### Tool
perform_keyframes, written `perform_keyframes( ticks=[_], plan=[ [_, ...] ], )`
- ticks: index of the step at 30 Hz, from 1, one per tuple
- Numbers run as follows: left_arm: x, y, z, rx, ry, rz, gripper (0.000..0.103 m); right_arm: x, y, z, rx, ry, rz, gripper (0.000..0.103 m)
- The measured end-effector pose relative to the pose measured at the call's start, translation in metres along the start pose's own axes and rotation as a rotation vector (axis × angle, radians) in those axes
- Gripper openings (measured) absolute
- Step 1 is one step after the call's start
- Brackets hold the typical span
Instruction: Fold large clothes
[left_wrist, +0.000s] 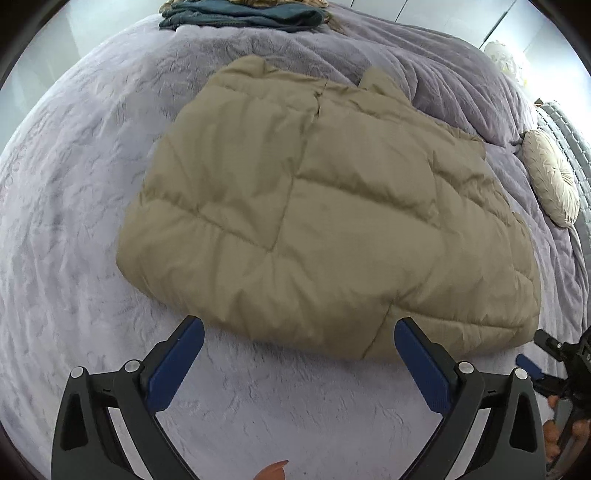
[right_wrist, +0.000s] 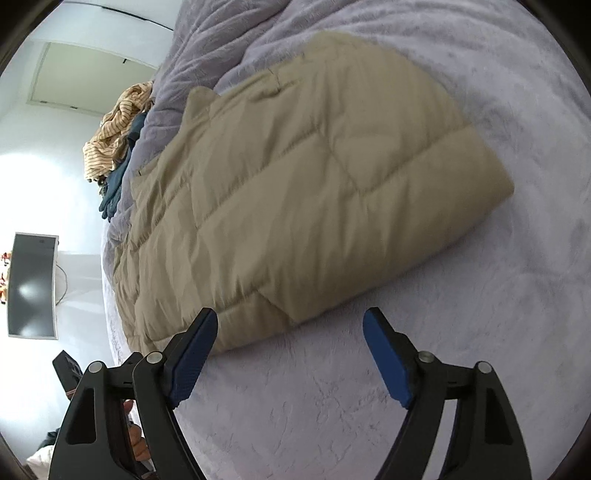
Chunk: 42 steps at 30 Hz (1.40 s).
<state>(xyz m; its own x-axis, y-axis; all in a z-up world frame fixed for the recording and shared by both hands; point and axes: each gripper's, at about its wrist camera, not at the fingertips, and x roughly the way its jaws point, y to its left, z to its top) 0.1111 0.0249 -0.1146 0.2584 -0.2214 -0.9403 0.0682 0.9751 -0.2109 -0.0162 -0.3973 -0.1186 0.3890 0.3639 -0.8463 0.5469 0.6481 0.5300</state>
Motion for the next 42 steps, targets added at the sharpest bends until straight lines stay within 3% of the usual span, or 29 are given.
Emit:
perform_keyframes(
  ticks=[4,6,7,18,23,25,28,36,42],
  plan=[
    [0.003,0.003,-0.008,-0.028,0.01,0.001,0.103,0.013,-0.009,-0.007,0.059,0.028,0.038,0.088],
    [0.006,0.003,-0.011,-0.031,0.017,0.001,0.103,0.016,-0.013,-0.008,0.077,0.031,0.059,0.101],
    [0.007,0.003,-0.012,-0.031,0.02,0.002,0.103,0.017,-0.013,-0.008,0.082,0.03,0.071,0.103],
    [0.017,0.012,-0.017,-0.088,0.022,-0.023,0.103,0.025,-0.024,-0.008,0.166,-0.027,0.116,0.103],
    [0.021,0.035,-0.02,-0.218,0.016,-0.171,0.103,0.028,-0.035,-0.005,0.21,-0.022,0.12,0.103],
    [0.022,0.048,-0.02,-0.292,0.003,-0.282,0.103,0.032,-0.041,-0.003,0.235,0.002,0.171,0.103],
    [0.025,0.062,-0.021,-0.366,-0.035,-0.352,0.103,0.036,-0.048,-0.001,0.265,0.011,0.245,0.103],
    [0.055,0.071,-0.024,-0.452,-0.024,-0.4,0.103,0.053,-0.039,0.006,0.256,0.021,0.359,0.103],
    [0.07,0.057,-0.003,-0.461,-0.061,-0.443,0.103,0.073,-0.033,0.016,0.272,0.018,0.424,0.103]
  ],
)
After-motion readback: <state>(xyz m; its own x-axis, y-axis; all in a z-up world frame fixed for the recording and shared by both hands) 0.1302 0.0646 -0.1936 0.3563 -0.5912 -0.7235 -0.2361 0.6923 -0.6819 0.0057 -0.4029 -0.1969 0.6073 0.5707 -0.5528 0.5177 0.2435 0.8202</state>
